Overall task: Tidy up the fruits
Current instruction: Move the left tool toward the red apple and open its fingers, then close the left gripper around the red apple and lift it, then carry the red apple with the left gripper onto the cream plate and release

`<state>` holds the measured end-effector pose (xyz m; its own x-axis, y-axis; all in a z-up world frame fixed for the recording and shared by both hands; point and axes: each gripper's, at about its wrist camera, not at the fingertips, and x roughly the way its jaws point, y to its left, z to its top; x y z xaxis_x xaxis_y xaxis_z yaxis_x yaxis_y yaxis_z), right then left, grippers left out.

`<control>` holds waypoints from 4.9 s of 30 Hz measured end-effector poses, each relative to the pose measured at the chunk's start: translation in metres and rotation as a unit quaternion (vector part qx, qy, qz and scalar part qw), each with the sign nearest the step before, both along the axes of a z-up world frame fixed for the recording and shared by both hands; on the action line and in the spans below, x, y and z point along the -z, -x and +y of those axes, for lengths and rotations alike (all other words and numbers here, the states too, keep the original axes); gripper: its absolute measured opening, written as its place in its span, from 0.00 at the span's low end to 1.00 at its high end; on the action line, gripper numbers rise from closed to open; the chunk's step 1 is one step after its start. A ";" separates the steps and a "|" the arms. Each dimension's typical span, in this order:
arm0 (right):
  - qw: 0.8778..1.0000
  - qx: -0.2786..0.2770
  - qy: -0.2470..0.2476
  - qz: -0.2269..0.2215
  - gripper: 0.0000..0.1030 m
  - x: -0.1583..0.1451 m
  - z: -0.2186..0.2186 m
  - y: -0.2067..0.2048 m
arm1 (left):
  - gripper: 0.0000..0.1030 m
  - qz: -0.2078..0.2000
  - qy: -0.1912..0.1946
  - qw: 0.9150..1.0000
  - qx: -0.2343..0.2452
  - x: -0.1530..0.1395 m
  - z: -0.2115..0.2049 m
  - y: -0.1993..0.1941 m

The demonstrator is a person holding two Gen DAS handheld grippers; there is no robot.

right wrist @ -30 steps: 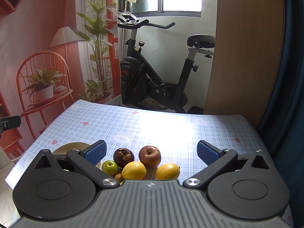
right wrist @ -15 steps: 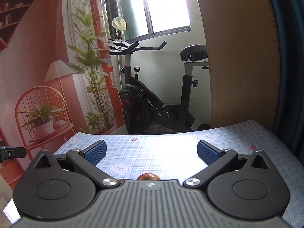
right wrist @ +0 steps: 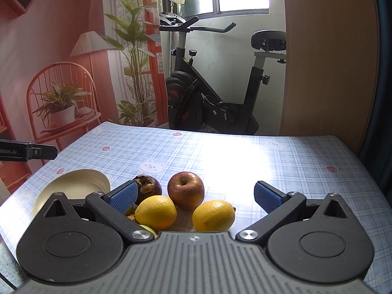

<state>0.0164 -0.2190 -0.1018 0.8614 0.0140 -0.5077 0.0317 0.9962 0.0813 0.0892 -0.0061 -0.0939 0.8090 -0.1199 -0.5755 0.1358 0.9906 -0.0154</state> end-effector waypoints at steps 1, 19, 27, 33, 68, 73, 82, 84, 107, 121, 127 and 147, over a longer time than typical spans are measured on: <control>1.000 -0.001 0.001 0.003 1.00 0.002 0.000 0.000 | 0.65 0.005 0.003 1.000 0.002 0.001 0.000 0.000; 0.999 -0.039 0.000 0.031 0.90 0.007 -0.038 -0.046 | 0.51 0.009 0.026 0.998 0.053 -0.010 -0.014 -0.046; 0.990 -0.099 0.009 0.097 0.69 0.030 -0.047 -0.091 | 0.45 0.032 0.030 0.994 0.101 -0.002 -0.044 -0.089; 0.980 -0.156 0.028 0.120 0.62 0.041 -0.041 -0.109 | 0.41 0.083 0.043 0.985 0.147 0.021 -0.072 -0.119; 0.958 -0.241 0.010 0.155 0.56 0.081 -0.031 -0.168 | 0.41 0.250 0.150 0.937 0.190 0.125 -0.110 -0.199; 0.959 -0.239 -0.005 0.154 0.57 0.084 -0.031 -0.173 | 0.41 0.252 0.157 0.936 0.191 0.127 -0.108 -0.205; 0.961 -0.235 -0.022 0.143 0.55 0.081 -0.035 -0.162 | 0.41 0.253 0.156 0.936 0.191 0.111 -0.107 -0.198; 0.962 -0.234 -0.021 0.138 0.55 0.079 -0.035 -0.160 | 0.41 0.250 0.156 0.936 0.193 0.107 -0.105 -0.197; 0.954 -0.289 -0.003 0.079 0.55 0.015 0.071 -0.138 | 0.41 0.185 0.120 0.963 0.156 0.026 -0.007 -0.140; 0.936 -0.336 -0.015 0.101 0.55 0.037 0.190 -0.161 | 0.41 0.205 0.129 0.967 0.084 0.039 0.102 -0.125; 0.927 -0.354 -0.006 0.124 0.55 0.065 0.216 -0.177 | 0.41 0.222 0.149 0.962 0.053 0.065 0.131 -0.134; 0.921 -0.367 0.010 0.132 0.56 0.089 0.235 -0.193 | 0.41 0.228 0.155 0.961 0.036 0.088 0.153 -0.143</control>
